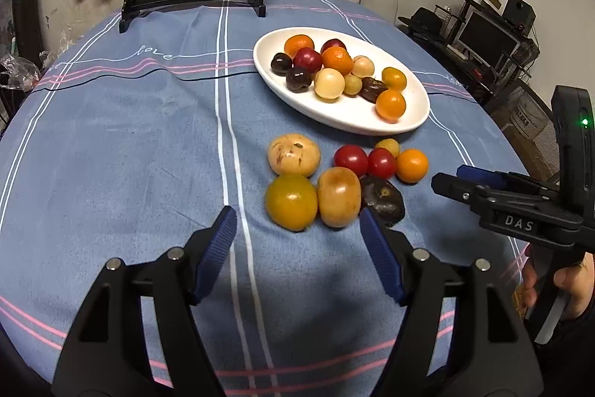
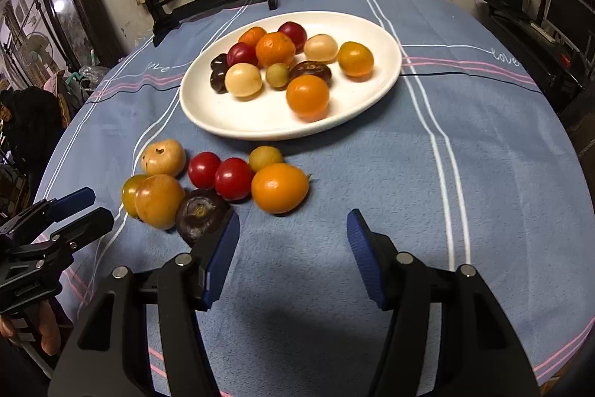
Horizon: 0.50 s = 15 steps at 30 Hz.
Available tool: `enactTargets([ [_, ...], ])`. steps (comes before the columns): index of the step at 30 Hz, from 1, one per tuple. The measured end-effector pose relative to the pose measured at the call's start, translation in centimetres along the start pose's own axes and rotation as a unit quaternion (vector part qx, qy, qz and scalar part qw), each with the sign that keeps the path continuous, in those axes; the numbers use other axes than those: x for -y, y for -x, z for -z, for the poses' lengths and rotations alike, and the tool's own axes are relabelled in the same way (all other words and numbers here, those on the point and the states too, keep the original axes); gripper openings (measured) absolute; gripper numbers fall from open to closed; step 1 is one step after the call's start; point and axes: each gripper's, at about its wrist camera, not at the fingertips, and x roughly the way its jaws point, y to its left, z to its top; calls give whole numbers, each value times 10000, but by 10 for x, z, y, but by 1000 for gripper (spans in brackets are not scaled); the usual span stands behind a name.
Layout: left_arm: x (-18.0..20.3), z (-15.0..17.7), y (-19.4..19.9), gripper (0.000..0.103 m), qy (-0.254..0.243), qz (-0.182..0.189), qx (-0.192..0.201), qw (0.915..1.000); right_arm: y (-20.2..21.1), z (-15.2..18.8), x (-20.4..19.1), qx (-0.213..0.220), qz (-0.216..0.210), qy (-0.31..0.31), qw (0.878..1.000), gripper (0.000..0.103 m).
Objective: Organize fruits
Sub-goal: 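Grasp a yellow fruit with the left tool while the right tool grasps an orange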
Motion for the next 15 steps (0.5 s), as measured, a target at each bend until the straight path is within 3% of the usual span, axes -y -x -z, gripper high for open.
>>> enactTargets([
  [12,-9,4,-6,72,141,-32,-168,9998,-28,-10,5,-50,44,-31,10000,61],
  [15,-8,4,-6,72,123,-18,-181,9998,-33,-12,3,73,-108,99,9999,60],
])
